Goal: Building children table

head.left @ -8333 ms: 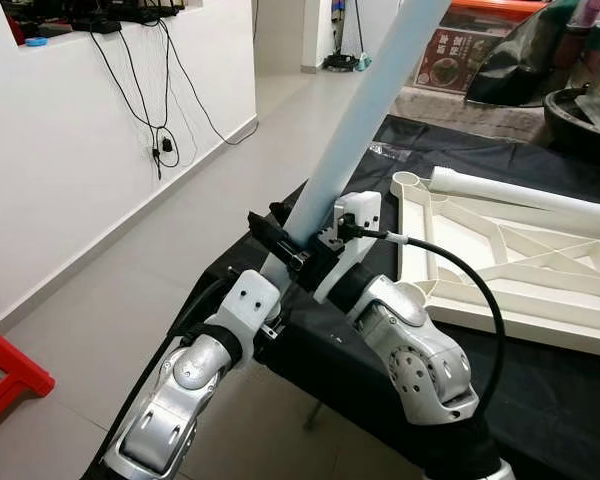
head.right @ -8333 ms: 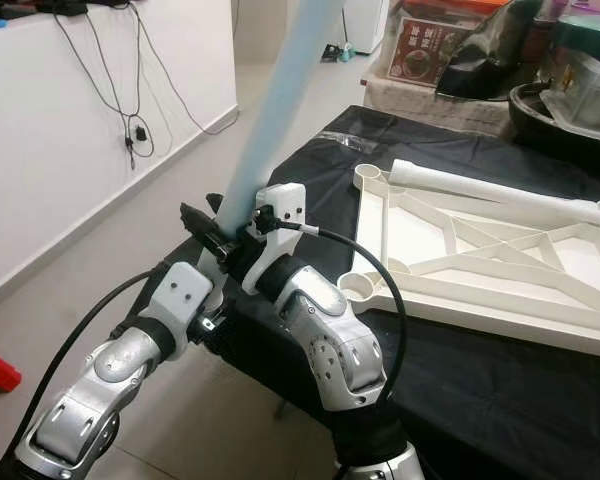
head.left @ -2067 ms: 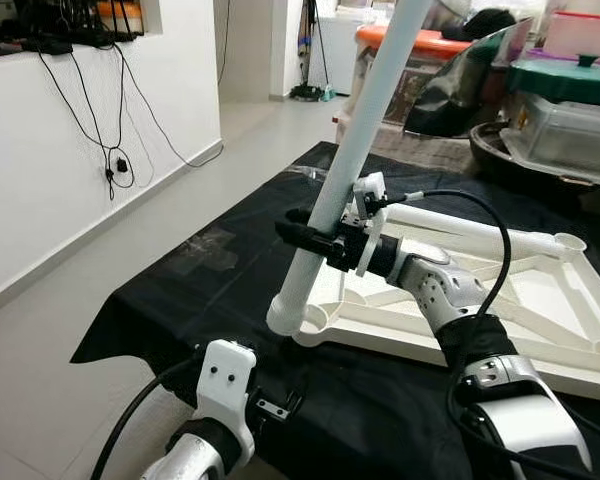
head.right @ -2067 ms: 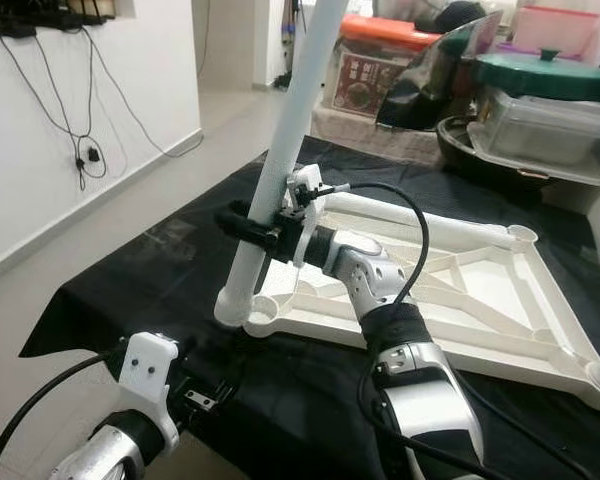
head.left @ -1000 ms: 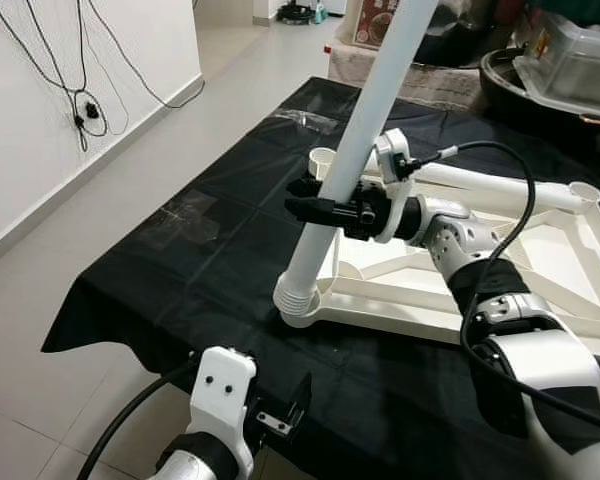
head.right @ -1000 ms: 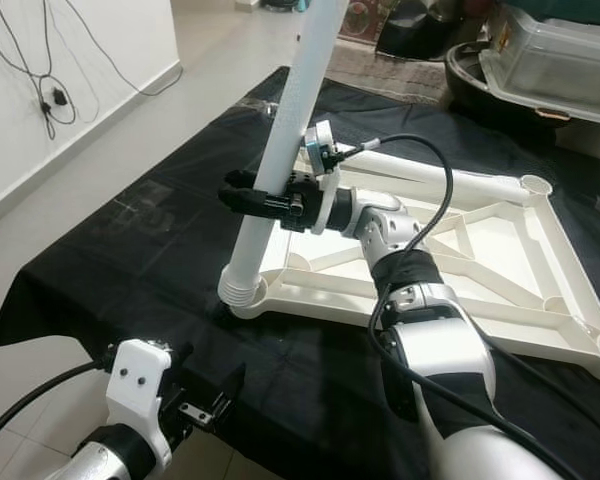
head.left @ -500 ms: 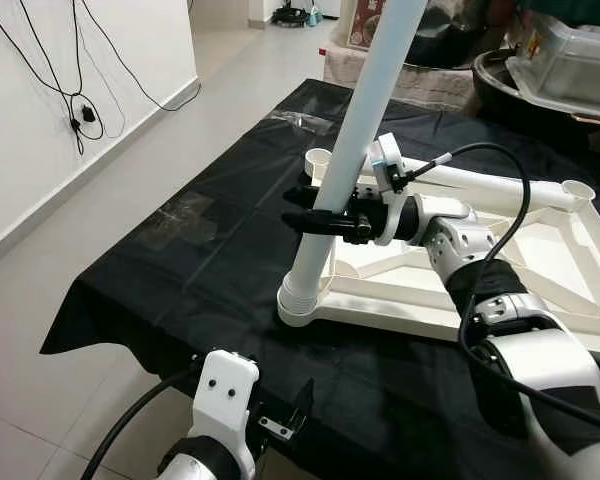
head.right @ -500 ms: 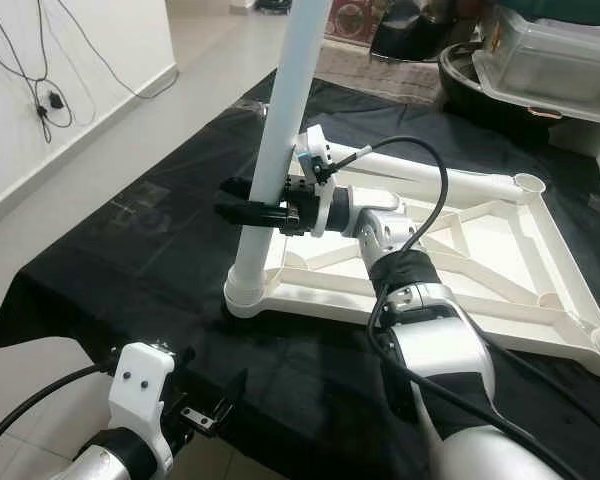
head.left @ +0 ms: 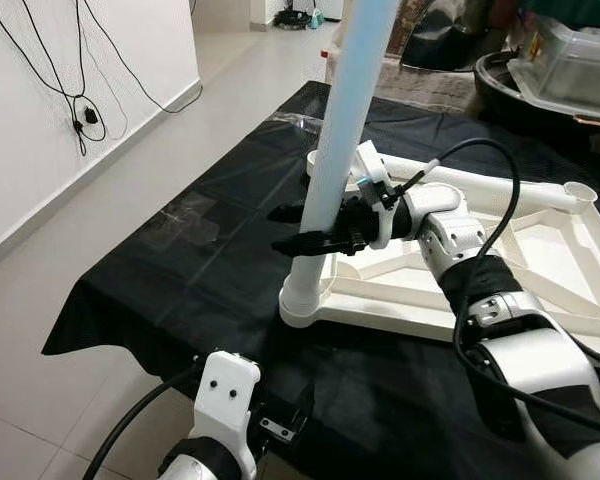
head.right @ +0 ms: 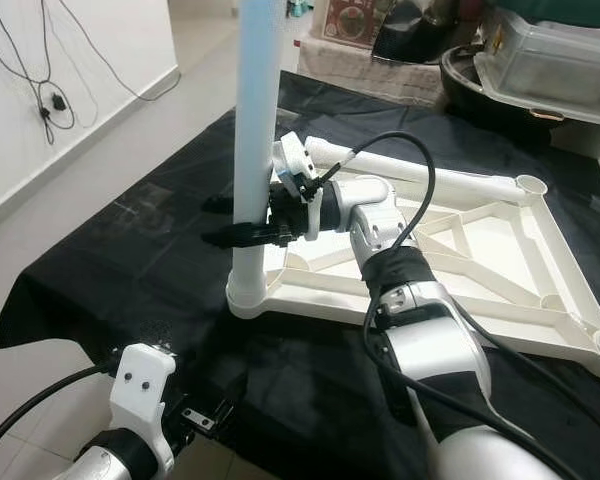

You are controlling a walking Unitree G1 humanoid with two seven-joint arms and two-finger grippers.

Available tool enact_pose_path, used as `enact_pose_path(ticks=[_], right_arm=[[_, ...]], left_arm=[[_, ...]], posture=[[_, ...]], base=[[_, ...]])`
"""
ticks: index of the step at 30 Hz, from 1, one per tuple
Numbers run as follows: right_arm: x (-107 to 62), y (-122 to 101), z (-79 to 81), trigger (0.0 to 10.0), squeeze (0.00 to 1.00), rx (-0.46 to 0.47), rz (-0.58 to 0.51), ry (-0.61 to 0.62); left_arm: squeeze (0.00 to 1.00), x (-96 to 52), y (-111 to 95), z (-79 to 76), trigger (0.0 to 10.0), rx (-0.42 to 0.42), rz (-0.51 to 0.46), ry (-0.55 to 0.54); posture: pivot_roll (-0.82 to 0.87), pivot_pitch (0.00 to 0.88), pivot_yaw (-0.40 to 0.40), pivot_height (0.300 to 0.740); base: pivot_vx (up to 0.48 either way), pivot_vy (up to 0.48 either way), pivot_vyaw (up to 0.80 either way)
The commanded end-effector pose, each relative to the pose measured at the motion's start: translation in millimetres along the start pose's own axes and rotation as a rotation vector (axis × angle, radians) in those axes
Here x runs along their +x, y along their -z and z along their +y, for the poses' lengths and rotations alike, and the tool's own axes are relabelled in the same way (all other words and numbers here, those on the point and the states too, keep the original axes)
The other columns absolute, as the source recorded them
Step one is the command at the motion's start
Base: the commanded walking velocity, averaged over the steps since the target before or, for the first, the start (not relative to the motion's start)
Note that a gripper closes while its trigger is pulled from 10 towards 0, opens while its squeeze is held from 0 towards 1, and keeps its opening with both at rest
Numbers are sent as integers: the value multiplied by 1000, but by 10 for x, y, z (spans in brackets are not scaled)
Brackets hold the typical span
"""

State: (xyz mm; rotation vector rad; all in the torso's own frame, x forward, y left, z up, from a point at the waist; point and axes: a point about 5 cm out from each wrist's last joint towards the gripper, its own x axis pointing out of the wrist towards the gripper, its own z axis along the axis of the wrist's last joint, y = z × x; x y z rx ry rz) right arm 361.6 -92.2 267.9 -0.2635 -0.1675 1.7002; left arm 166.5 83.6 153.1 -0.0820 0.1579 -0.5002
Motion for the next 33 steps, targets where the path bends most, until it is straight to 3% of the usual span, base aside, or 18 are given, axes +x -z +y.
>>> enact_pose_path(ticks=[1,12,27,33], right_arm=[[19,212,64,10000,0,88,42,-19],[157,309,46,10000,0,216,-61,18],[150,384,111,10000,0,194,-60,58],[125,417,68,10000,0,182,-10,204]], left_arm=[[0,-13,17,-7,10000,8,18,8],[0,-5,16,-5,10000,8,17,5],[0,6,8,-6,10000,7,12,8],[0,20,6,1,10000,8,9,11]], posture=[[256,187,-85,740],[255,194,-90,740],[250,194,-86,740],[249,191,-88,740]], base=[[0,0,0],[0,0,0],[0,0,0],[0,0,0]])
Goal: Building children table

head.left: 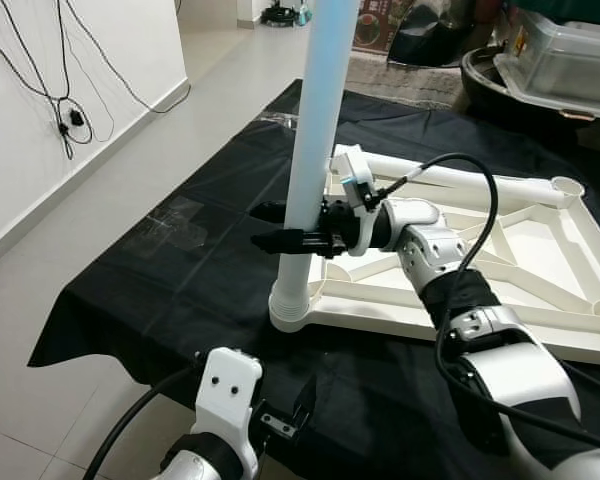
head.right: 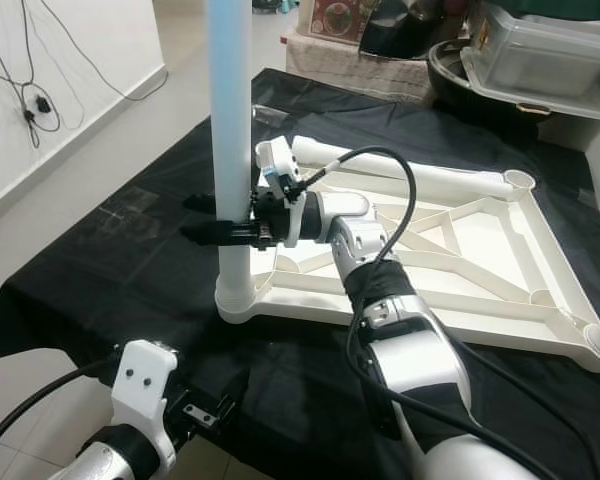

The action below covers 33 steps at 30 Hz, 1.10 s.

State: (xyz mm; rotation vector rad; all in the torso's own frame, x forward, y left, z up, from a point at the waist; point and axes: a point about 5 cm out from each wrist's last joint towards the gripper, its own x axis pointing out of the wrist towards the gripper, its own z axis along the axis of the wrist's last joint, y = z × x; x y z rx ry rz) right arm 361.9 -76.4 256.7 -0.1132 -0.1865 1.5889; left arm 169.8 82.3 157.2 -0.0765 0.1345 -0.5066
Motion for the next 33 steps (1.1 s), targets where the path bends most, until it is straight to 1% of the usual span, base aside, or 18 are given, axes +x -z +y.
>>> enact_pose_path(ticks=[1,3,6,8,9,10,13,14,15,16,19,21,25,26,27,29,31,33], right_arm=[[-75,312,34,10000,0,97,89,84],[-101,319,34,10000,0,72,108,150],[-110,321,35,10000,0,66,116,170],[-154,309,2,10000,0,48,133,273],[-154,309,2,10000,0,48,133,273],[-180,289,-12,10000,0,44,125,329],[-212,270,-20,10000,0,36,116,383],[-244,265,-33,10000,0,46,112,448],[-244,265,-33,10000,0,46,112,448],[-264,265,-38,10000,0,54,112,493],[-355,284,-92,10000,0,76,125,755],[-404,301,-101,10000,0,84,131,871],[-454,314,-94,10000,0,69,140,959],[-500,338,-80,10000,0,60,148,1041],[-500,338,-80,10000,0,60,148,1041],[-554,367,-47,10000,0,62,152,1168],[-554,367,-47,10000,0,62,152,1168],[-603,379,3,10000,0,72,156,1341]], left_arm=[[0,-12,50,1,10000,-4,30,5],[0,-3,46,10,10000,-2,27,3],[0,0,45,12,10000,-2,26,2],[0,8,42,20,10000,-1,23,2],[0,8,42,20,10000,-1,23,2],[0,13,39,30,10000,0,22,1],[0,22,35,43,10000,1,19,-2],[0,32,29,64,10000,1,15,-7],[0,32,29,64,10000,1,15,-7],[0,39,25,78,10000,1,13,-12],[0,58,26,106,10000,9,10,-14],[0,66,30,113,10000,11,10,-13],[0,74,35,120,10000,12,10,-13],[0,83,42,129,10000,12,11,-13],[0,83,42,129,10000,12,11,-13],[0,96,49,142,10000,12,11,-12],[0,96,49,142,10000,12,11,-12],[0,110,59,156,10000,14,12,-10]], posture=[[249,191,-88,740],[246,187,-88,740],[246,187,-88,740],[242,184,-85,740],[242,184,-85,740],[239,180,-85,740],[235,175,-82,740],[233,175,-78,740],[233,175,-78,740],[233,175,-78,740],[228,168,-74,740],[226,161,-71,740],[227,158,-70,740],[219,148,-63,740],[219,148,-63,740],[219,141,-63,740],[219,141,-63,740],[221,133,-62,740]], base=[[0,0,0],[0,0,0],[0,0,0],[0,0,0],[0,0,0],[0,0,0],[0,0,0],[0,0,0],[0,0,0],[0,0,0],[0,0,0],[0,0,0],[0,0,0],[0,0,0],[0,0,0],[0,0,0],[0,0,0],[0,0,0]])
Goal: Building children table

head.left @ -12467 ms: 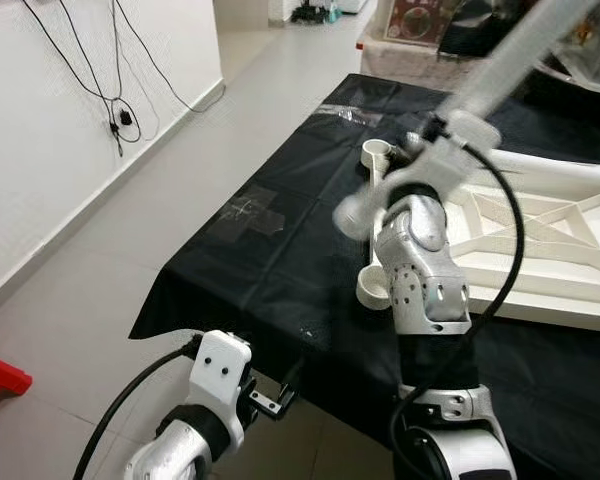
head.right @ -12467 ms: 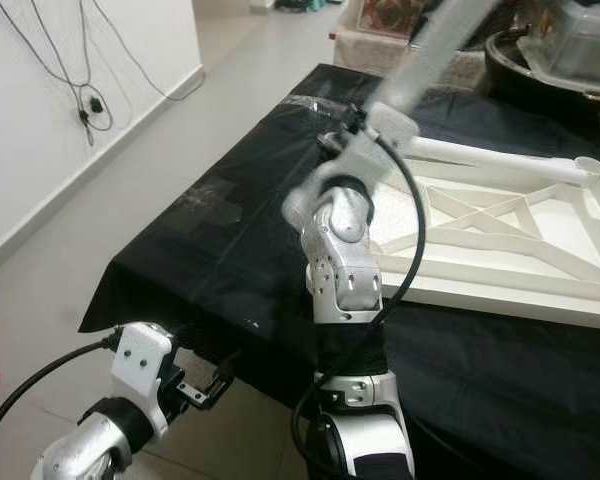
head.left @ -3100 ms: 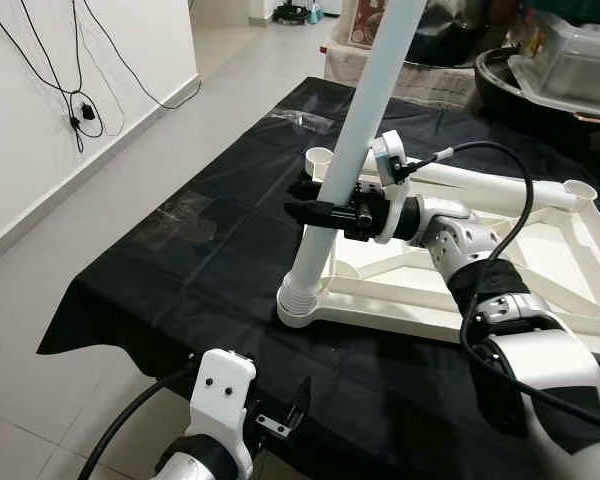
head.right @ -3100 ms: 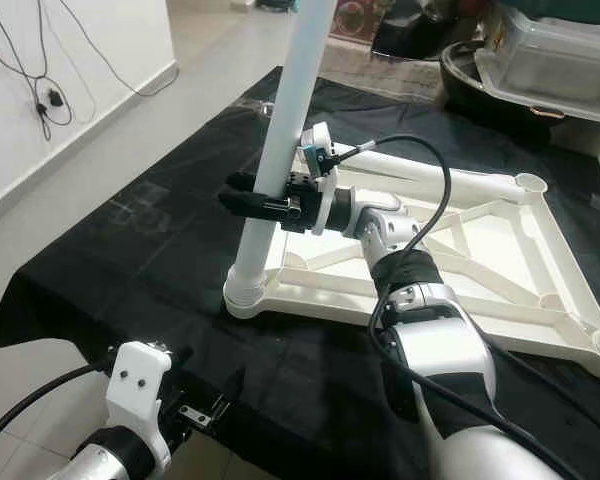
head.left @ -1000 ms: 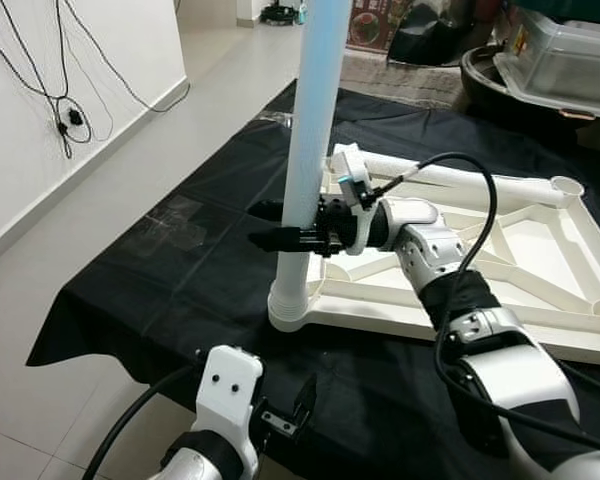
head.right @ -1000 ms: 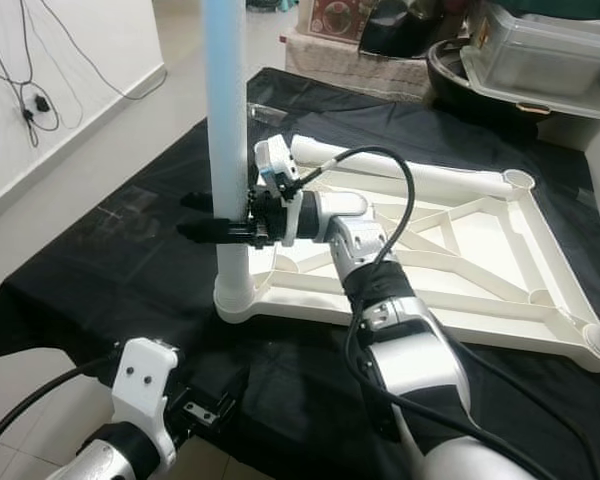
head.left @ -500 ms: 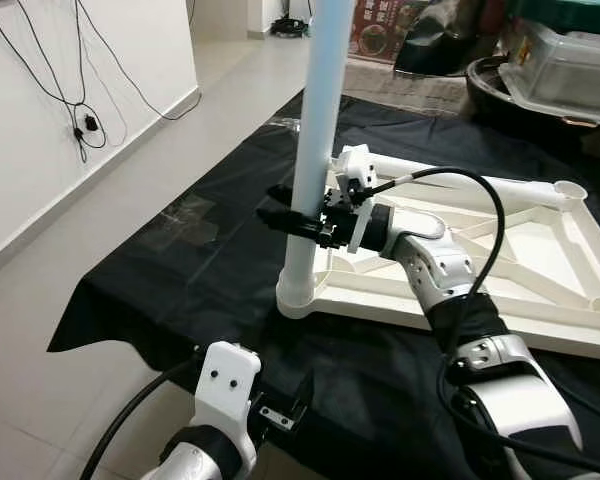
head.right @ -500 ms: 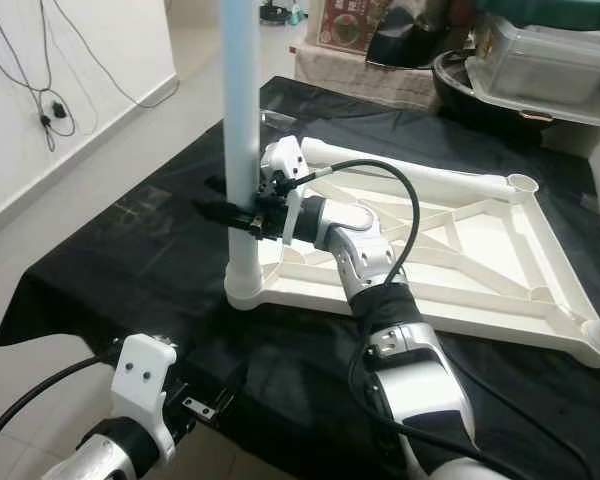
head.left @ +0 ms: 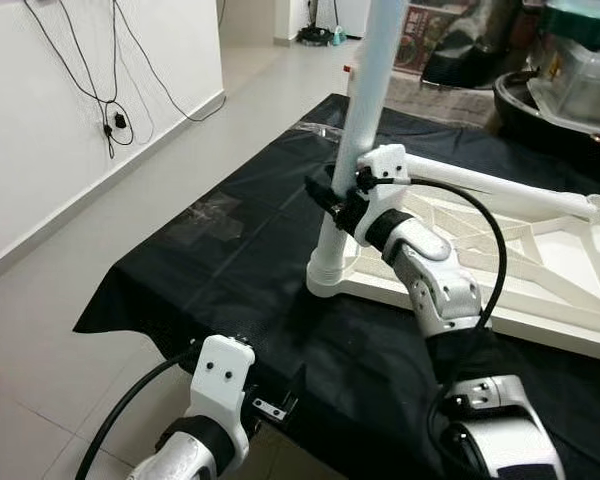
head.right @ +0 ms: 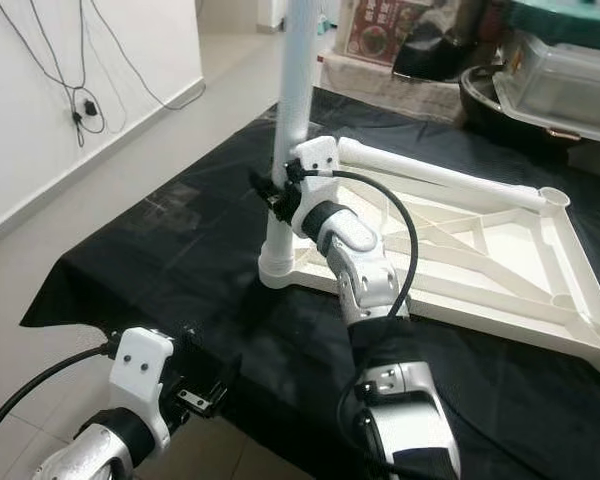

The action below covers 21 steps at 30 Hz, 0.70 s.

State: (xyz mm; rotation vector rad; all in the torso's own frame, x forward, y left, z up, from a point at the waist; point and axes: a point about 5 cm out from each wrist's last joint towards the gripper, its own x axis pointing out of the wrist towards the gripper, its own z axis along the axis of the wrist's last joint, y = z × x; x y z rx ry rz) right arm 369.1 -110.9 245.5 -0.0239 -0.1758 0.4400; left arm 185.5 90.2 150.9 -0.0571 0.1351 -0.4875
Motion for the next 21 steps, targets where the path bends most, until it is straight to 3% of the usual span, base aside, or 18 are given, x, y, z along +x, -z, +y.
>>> enact_pose_path(ticks=[1,4,15,16,21], right_arm=[[-138,281,-205,10000,0,4,133,192],[-219,293,-186,10000,0,38,153,407],[-239,256,59,10000,0,181,190,719],[-222,199,118,10000,0,199,161,782],[-206,117,254,10000,0,258,130,875]], left_arm=[[0,6,23,5,10000,-3,8,11],[0,19,33,22,10000,-1,8,10],[0,35,48,36,10000,2,9,13],[0,38,51,37,10000,2,10,14],[0,38,55,34,10000,2,11,19]], posture=[[221,133,-62,740],[223,125,-63,740],[224,117,-61,740],[224,117,-60,740],[230,121,-63,740]], base=[[0,0,0],[0,0,0],[0,0,0],[0,0,0],[0,0,0]])
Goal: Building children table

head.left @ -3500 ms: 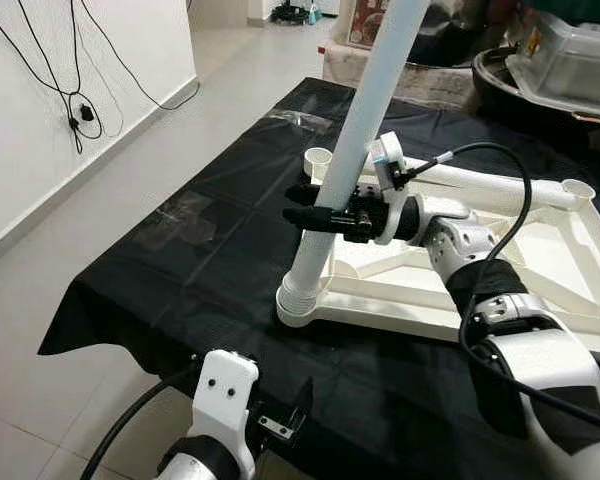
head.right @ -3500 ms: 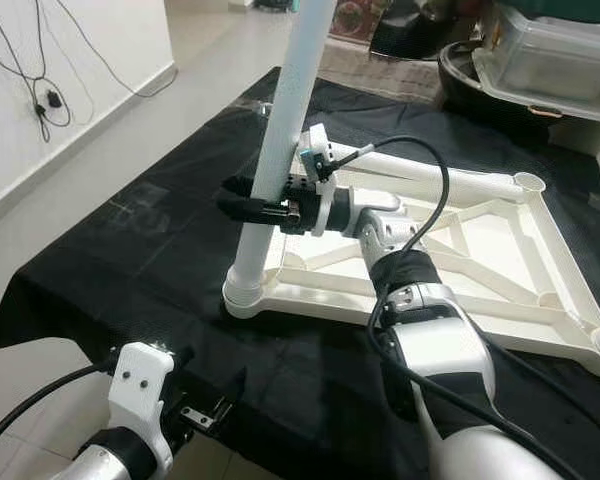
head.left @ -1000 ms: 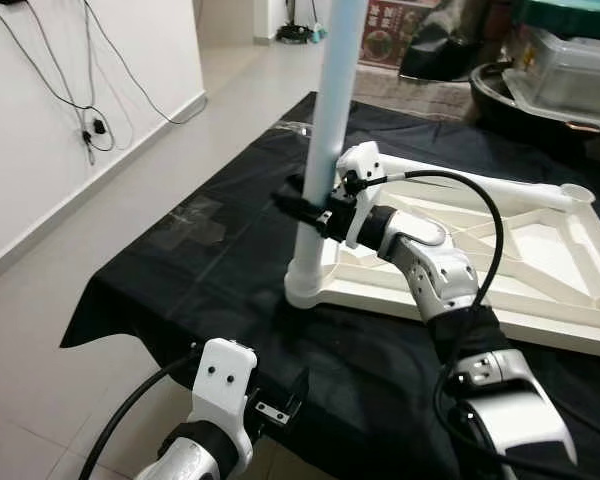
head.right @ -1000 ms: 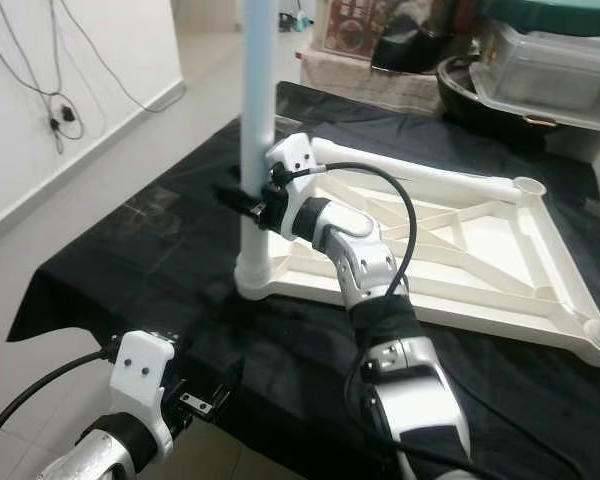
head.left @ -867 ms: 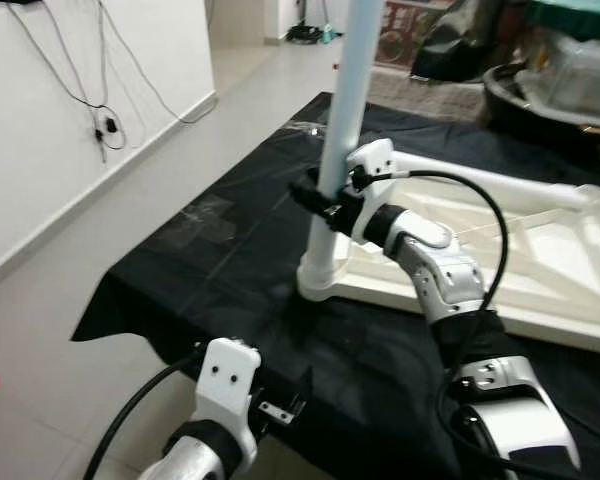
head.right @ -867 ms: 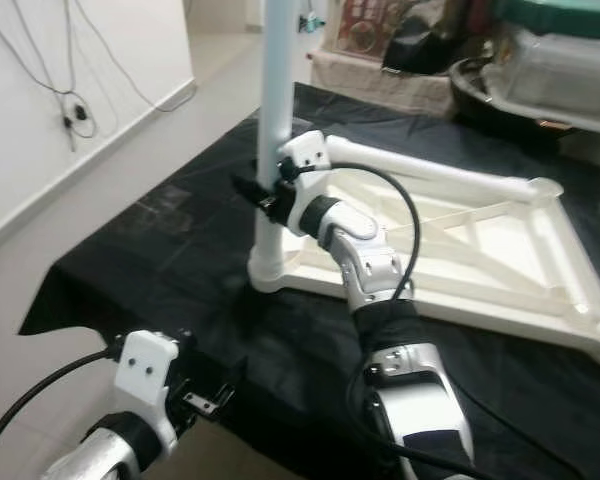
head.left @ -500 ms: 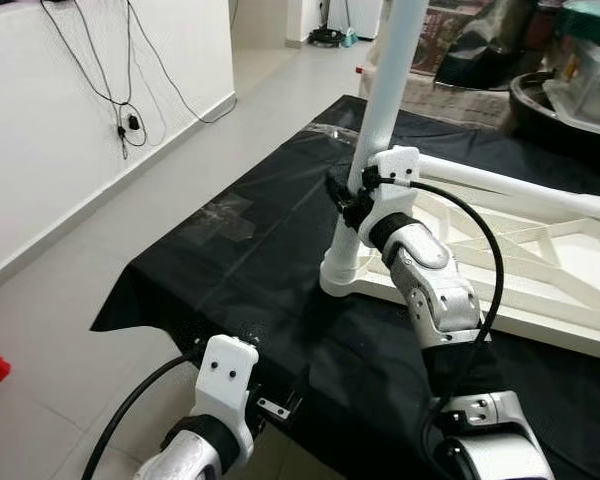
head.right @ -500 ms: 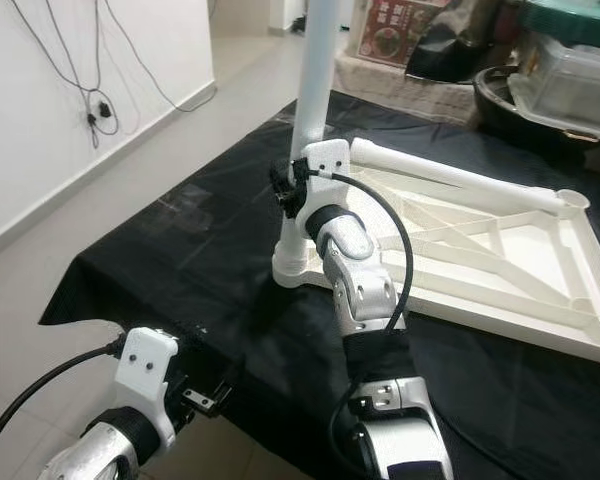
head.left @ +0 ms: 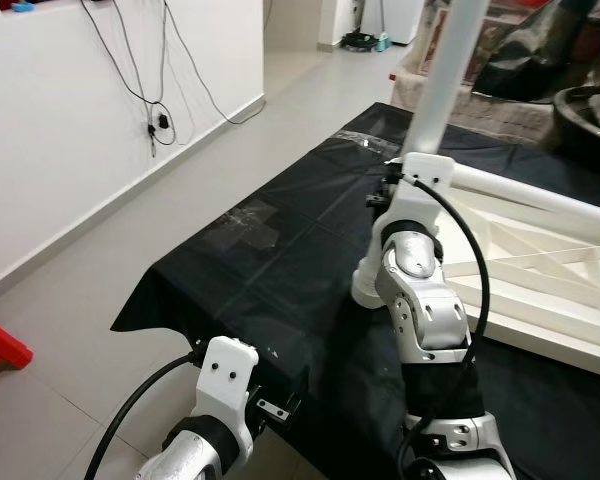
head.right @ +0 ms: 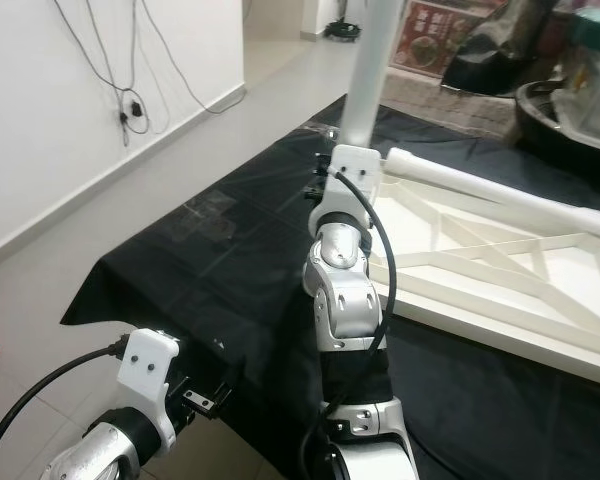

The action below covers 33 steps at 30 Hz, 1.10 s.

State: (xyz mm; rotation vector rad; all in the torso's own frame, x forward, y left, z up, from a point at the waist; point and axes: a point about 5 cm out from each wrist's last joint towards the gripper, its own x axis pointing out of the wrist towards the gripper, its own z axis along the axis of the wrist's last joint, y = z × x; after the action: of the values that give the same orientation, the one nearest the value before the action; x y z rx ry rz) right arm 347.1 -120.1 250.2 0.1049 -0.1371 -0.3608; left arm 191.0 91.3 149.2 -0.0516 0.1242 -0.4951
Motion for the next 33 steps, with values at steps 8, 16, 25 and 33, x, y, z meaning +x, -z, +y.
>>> enact_pose_path(ticks=[8,16,25,33], right_arm=[[-209,194,206,10000,0,142,171,90],[-226,198,89,10000,0,125,170,155],[-227,215,124,10000,0,111,133,39],[-249,353,14,10000,0,129,187,16]], left_arm=[[0,-12,49,-3,10000,-7,21,14],[0,-11,56,3,10000,-8,25,22],[0,-8,69,11,10000,-6,31,27],[0,-11,70,17,10000,-5,32,28]], posture=[[230,128,-58,740],[230,132,-57,740],[233,130,-51,740],[232,132,-49,740]], base=[[0,0,0],[0,0,0],[0,0,0],[0,0,0]])
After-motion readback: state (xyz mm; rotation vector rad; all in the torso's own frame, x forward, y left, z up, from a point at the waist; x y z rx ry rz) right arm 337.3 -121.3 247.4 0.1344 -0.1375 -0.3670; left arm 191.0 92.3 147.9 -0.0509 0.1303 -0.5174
